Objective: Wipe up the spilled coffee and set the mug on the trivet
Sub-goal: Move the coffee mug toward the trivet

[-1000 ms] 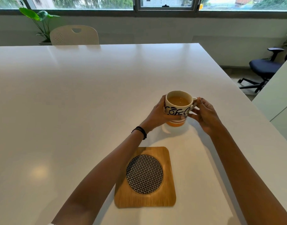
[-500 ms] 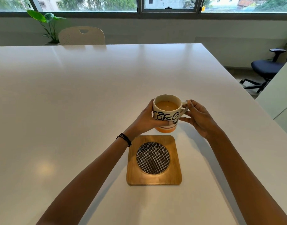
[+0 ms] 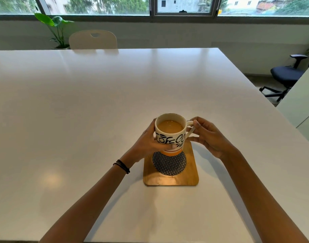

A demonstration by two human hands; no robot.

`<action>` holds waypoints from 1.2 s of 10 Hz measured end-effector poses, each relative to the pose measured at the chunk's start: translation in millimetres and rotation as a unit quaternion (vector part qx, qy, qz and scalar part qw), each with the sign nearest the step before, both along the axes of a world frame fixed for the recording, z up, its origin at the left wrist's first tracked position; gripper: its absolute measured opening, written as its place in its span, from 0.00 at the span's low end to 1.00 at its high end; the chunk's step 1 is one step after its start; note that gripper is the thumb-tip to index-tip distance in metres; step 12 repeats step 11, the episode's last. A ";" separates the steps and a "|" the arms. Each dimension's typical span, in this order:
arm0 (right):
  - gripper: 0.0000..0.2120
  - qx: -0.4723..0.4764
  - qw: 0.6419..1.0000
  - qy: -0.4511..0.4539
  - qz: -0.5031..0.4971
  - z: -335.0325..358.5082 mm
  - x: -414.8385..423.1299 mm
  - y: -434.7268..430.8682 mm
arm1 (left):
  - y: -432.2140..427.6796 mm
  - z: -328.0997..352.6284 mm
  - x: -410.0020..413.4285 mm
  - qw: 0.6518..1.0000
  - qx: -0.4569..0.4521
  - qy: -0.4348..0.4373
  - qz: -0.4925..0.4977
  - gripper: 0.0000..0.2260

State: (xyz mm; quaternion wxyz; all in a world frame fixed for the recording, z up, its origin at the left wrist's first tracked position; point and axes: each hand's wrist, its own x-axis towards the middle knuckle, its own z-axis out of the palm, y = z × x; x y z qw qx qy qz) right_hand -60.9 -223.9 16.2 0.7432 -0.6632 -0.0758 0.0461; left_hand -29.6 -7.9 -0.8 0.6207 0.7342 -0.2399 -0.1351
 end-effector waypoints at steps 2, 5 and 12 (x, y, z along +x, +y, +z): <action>0.11 0.026 0.999 0.013 0.041 -5.5 -13.5 5.2 | 11.8 -3.9 -15.0 1.000 0.009 0.012 -0.006 0.35; 0.12 0.060 0.994 0.044 0.077 -11.8 -25.7 1.6 | 15.0 -8.1 -26.7 0.999 0.026 0.004 -0.023 0.35; 0.14 0.007 0.994 0.051 0.094 -4.1 -2.3 -13.9 | 42.5 11.4 -0.4 0.971 0.121 -0.038 -0.202 0.37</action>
